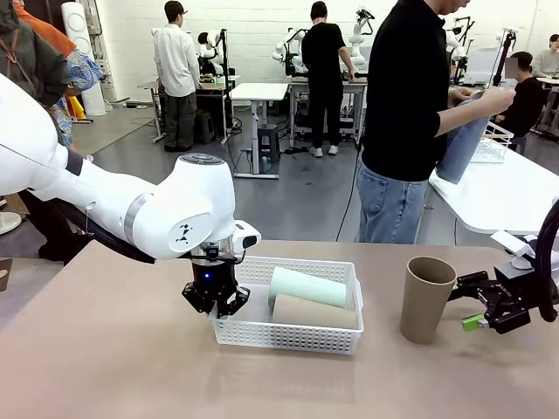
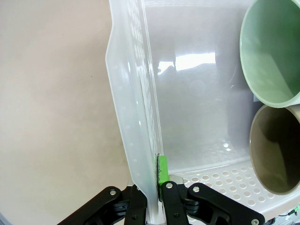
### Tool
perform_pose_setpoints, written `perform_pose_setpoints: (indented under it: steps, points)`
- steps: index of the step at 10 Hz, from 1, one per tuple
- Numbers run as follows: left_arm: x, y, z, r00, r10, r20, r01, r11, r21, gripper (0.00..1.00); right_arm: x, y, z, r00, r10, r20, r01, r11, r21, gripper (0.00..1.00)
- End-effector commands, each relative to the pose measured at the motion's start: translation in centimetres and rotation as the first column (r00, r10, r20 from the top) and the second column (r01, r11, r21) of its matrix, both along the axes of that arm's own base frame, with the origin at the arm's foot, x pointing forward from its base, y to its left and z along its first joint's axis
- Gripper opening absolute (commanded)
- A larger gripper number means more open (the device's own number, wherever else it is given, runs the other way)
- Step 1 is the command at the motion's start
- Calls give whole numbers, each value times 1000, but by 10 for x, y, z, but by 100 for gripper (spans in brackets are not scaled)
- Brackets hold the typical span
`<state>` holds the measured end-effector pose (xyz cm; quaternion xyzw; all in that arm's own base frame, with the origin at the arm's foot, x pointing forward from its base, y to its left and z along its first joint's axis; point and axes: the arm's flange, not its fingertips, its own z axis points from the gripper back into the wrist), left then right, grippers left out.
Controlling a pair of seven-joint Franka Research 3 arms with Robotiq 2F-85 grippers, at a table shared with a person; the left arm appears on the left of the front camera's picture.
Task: Clean and organize the cups into the basket.
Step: Pick up the Reusable plastic cup from the right side of the table and stack it inside the Organizing basket in the center of the table.
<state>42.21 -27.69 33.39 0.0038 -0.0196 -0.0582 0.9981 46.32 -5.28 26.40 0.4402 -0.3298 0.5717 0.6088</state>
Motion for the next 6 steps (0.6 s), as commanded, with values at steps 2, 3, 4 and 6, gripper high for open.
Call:
perform_pose_setpoints:
  steps: [2, 3, 4, 6]
  points:
    - [-4, 0, -4, 1000, 0, -4, 0, 1000, 8, 0, 14, 9, -13, 1000, -19, -1, 19, 1000, 7, 100]
    - [-4, 0, -4, 1000, 0, -4, 0, 1000, 8, 0, 18, 13, -16, 1000, -18, -7, 18, 1000, 0, 100]
    - [-4, 0, -4, 1000, 0, -4, 0, 1000, 8, 0, 21, 18, -18, 1000, -17, -9, 17, 1000, -1, 100]
    - [-4, 0, -4, 1000, 0, -4, 0, 1000, 8, 0, 24, 25, -22, 1000, -18, -14, 18, 1000, -10, 100]
